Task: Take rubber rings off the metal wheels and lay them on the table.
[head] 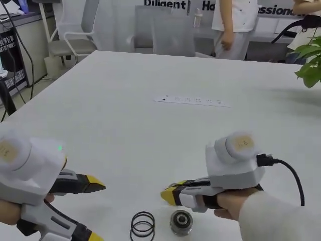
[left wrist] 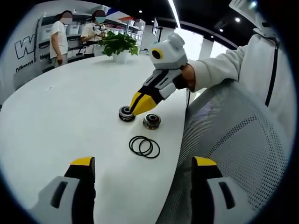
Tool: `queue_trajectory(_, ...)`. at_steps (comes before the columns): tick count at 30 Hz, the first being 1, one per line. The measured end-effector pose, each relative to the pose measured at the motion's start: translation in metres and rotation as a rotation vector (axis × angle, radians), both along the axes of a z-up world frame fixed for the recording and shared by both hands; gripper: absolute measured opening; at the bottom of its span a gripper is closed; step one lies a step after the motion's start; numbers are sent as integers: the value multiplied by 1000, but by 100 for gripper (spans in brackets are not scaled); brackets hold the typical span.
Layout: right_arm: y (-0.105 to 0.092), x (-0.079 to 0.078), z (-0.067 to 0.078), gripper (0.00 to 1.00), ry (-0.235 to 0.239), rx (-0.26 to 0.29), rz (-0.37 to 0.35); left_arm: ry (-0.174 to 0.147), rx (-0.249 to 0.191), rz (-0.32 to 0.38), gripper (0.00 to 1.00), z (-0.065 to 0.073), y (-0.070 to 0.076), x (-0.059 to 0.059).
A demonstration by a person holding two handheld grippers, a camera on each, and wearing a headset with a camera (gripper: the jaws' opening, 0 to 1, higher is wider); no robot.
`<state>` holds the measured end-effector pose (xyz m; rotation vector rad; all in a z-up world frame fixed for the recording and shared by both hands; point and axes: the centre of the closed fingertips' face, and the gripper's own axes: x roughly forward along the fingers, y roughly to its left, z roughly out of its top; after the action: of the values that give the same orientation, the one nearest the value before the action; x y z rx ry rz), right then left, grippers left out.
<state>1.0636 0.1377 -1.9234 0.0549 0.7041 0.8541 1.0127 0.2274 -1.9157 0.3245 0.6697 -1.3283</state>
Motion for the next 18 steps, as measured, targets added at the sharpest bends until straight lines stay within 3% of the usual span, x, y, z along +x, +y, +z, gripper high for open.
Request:
queue_trajectory(6,-21,11,4,5,-3,27,-78,-7,0,8,81,2,0,2)
queue_trajectory(9,-34,17,1,5,3,23,-122,-35,-45,18,81,13,-5,5)
queue_trajectory(12,-45,21,-2,5,11,16,-156,-42,-120,32,81,28,-12,8)
queue_trajectory(15,-53,23,-4,6,24,25,-188,-51,-158,43,82,38,-15,11)
queue_trajectory(18,-57,23,-8,8,39,19,-200,-86,-214,50,82,56,-21,16)
